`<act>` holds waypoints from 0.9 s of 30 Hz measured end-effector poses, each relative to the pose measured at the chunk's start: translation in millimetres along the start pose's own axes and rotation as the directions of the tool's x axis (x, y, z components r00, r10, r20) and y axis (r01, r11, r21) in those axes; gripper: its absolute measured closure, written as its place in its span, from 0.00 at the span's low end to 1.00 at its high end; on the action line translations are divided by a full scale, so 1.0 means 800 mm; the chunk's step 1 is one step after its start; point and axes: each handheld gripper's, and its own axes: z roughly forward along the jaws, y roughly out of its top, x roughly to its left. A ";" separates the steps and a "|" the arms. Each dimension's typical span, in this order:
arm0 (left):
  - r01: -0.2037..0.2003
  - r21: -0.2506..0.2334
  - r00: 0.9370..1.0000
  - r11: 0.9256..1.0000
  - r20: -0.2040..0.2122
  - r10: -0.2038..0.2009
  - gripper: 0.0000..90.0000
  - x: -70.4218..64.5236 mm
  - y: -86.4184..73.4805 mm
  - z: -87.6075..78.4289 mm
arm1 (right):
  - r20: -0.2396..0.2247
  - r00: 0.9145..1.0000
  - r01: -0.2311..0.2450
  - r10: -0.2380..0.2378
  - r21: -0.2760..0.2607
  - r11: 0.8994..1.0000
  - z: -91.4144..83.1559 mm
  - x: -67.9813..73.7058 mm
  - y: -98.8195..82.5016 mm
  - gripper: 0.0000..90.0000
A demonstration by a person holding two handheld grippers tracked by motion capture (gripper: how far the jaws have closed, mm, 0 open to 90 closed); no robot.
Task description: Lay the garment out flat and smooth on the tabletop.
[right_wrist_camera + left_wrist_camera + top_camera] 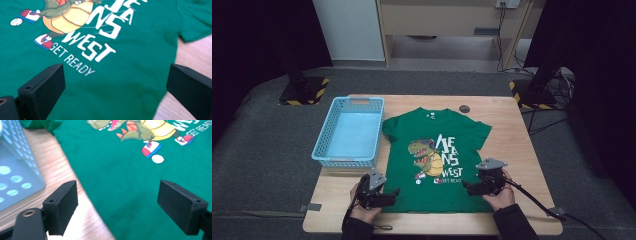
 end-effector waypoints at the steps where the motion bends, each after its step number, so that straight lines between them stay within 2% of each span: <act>1: -0.002 0.000 1.000 1.000 -0.005 0.002 0.18 0.001 -0.001 -0.001 | 0.003 1.000 -0.007 0.007 0.003 1.000 -0.002 -0.002 -0.002 0.02; 9: 0.002 0.007 1.000 1.000 -0.020 -0.002 0.14 0.011 -0.009 -0.010 | 0.028 0.999 -0.040 0.040 0.003 0.999 -0.014 -0.018 -0.014 0.02; 13: 0.001 0.012 0.999 1.000 -0.033 0.000 0.13 0.014 -0.014 -0.014 | 0.057 0.998 -0.019 0.017 0.030 0.999 -0.016 -0.020 -0.018 0.01; 20: -0.011 0.010 0.998 1.000 -0.065 0.011 0.10 0.021 -0.023 -0.017 | 0.061 0.997 -0.056 0.054 0.046 0.997 -0.019 -0.031 -0.029 0.01; 27: -0.018 0.023 0.996 1.000 -0.088 0.020 0.09 0.024 -0.028 -0.018 | 0.074 0.993 -0.090 0.087 0.039 0.995 -0.025 -0.043 -0.038 0.01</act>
